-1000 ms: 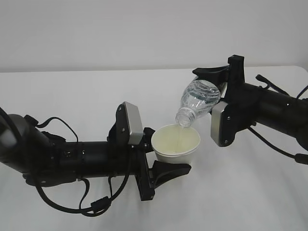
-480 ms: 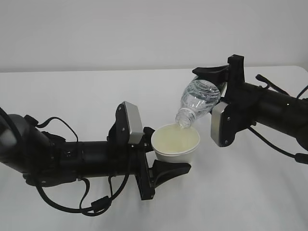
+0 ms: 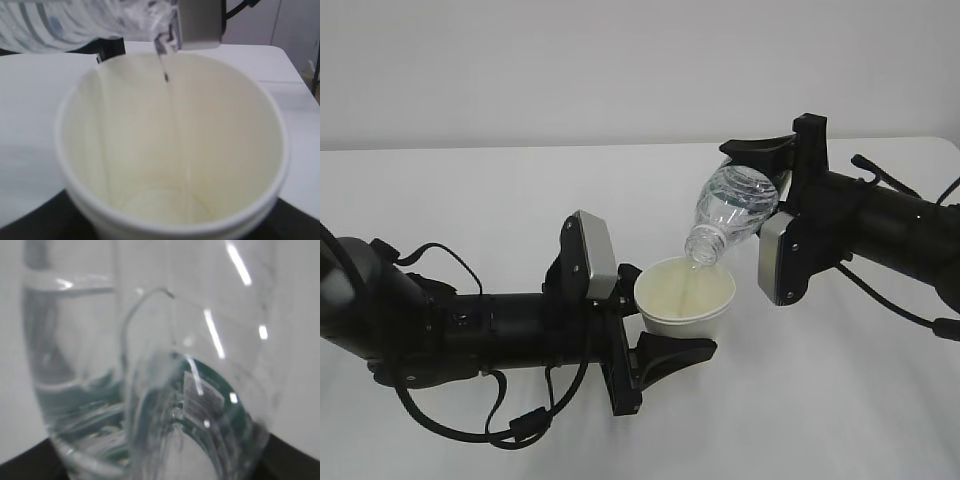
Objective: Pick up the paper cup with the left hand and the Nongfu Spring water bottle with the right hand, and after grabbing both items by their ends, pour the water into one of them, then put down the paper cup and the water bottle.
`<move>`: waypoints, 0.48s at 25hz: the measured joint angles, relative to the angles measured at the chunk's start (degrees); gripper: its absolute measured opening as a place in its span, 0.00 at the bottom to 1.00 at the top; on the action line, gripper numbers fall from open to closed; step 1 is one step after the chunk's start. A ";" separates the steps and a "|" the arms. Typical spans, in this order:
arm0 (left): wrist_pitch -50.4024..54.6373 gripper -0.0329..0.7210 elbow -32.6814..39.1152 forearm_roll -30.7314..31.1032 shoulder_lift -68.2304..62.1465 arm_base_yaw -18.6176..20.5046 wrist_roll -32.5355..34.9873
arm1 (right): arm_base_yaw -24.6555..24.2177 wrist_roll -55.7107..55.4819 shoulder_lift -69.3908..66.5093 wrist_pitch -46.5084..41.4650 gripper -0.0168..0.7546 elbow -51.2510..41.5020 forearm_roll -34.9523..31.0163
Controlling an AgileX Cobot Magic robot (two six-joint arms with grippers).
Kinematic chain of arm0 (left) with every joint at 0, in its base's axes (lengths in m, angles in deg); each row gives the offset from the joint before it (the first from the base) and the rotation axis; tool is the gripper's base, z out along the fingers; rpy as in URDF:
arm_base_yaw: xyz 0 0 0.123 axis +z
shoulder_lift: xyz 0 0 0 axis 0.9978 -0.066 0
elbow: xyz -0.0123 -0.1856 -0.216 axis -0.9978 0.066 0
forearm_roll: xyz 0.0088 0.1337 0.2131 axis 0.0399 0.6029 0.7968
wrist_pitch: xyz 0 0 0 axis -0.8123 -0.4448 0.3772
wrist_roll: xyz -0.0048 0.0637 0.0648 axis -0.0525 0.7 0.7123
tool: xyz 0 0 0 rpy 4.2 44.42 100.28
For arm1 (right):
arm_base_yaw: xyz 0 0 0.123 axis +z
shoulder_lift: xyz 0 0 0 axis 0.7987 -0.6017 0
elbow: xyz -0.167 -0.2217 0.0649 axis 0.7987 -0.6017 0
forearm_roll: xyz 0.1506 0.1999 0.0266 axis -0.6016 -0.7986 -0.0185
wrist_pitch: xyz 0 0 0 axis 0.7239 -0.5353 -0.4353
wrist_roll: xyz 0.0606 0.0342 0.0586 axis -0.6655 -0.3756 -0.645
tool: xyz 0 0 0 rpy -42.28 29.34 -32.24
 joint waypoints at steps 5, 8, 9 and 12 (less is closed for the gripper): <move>0.00 0.66 0.00 0.00 0.00 0.00 0.00 | 0.00 0.13 0.00 0.00 0.62 0.00 0.00; 0.00 0.66 0.00 0.00 0.00 0.00 0.00 | 0.00 0.13 0.00 0.00 0.62 0.00 0.00; 0.00 0.66 0.00 0.00 0.00 0.00 0.00 | 0.00 0.13 0.00 0.00 0.62 0.00 0.00; 0.00 0.66 0.00 0.00 0.00 0.00 0.00 | 0.00 0.13 0.00 0.00 0.62 0.00 0.00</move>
